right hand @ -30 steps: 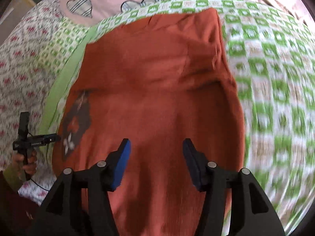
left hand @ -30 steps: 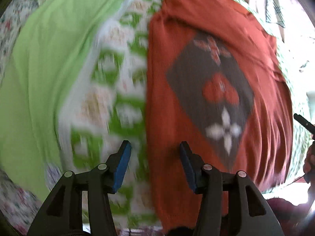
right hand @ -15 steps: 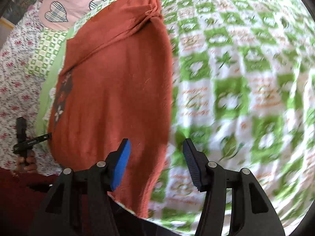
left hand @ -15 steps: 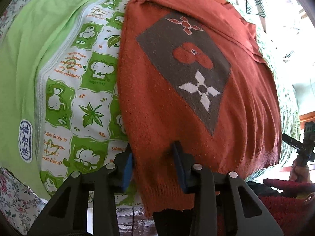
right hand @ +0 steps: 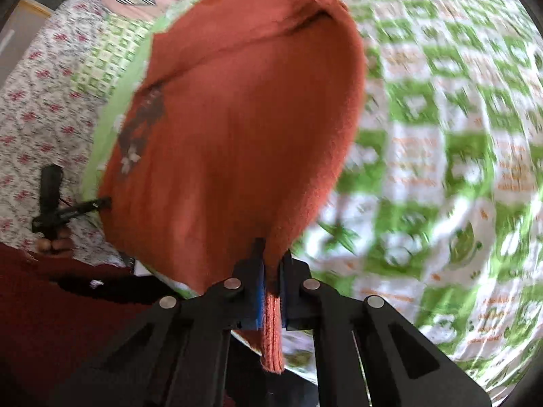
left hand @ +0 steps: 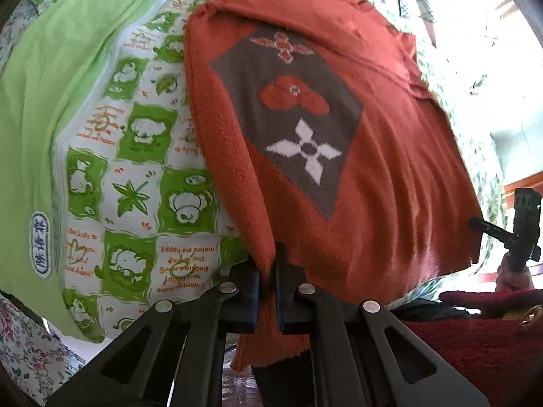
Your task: Fold small clothes
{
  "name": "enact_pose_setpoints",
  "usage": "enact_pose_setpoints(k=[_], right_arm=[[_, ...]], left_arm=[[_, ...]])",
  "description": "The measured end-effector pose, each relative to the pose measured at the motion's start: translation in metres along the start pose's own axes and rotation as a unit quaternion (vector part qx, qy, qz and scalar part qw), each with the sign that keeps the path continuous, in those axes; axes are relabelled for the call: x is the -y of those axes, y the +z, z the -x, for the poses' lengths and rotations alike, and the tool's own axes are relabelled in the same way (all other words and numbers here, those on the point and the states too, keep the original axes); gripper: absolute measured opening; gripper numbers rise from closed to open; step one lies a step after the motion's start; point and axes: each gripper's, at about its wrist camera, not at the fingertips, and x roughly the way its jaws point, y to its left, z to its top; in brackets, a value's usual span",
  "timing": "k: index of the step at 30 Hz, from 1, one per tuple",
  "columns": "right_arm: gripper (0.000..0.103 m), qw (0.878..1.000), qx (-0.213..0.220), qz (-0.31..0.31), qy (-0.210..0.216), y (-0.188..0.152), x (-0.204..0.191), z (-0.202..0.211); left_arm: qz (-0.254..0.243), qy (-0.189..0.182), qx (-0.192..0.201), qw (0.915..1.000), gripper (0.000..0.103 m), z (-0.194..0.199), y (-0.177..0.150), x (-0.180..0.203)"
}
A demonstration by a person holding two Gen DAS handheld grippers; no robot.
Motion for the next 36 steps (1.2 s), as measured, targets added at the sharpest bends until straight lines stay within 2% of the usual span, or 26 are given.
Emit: enact_pose_setpoints(k=[5,8,13,19,21,24,29,32,36], right_arm=[[0.007,0.998,0.049,0.001,0.029,0.030,-0.012,0.018],[0.007,0.995,0.085,-0.002,0.044,0.055,-0.015,0.031],[0.007,0.988,0.142,-0.004,0.056,0.102,-0.007,0.049],[0.007,0.982,0.189,0.008,0.029,0.170,0.000,0.046],[0.007,0.980,0.197,0.014,0.016,0.193,0.005,0.040],[0.007,0.979,0.201,0.014,0.001,0.224,0.016,0.029],[0.007,0.981,0.191,0.000,-0.039,0.266,0.039,-0.001],[0.007,0.982,0.182,-0.020,-0.047,0.279,0.053,-0.014],[0.009,0.986,0.151,-0.062,-0.039,0.288,0.075,-0.037]], left_arm=[[0.028,-0.024,0.031,0.9989,0.004,0.025,0.017,-0.006],[0.024,-0.029,0.061,0.9974,0.004,0.042,0.036,-0.002],[0.021,-0.038,0.127,0.9910,0.004,0.067,0.089,0.001],[0.031,-0.036,0.193,0.9800,0.004,0.071,0.165,0.000],[0.038,-0.035,0.204,0.9776,0.004,0.063,0.189,0.000],[0.047,-0.030,0.205,0.9773,0.004,0.045,0.226,-0.005],[0.055,-0.015,0.186,0.9808,0.004,0.012,0.267,-0.018],[0.070,-0.011,0.173,0.9824,0.005,-0.008,0.287,-0.033],[0.081,0.012,0.131,0.9880,0.006,-0.043,0.306,-0.047]])
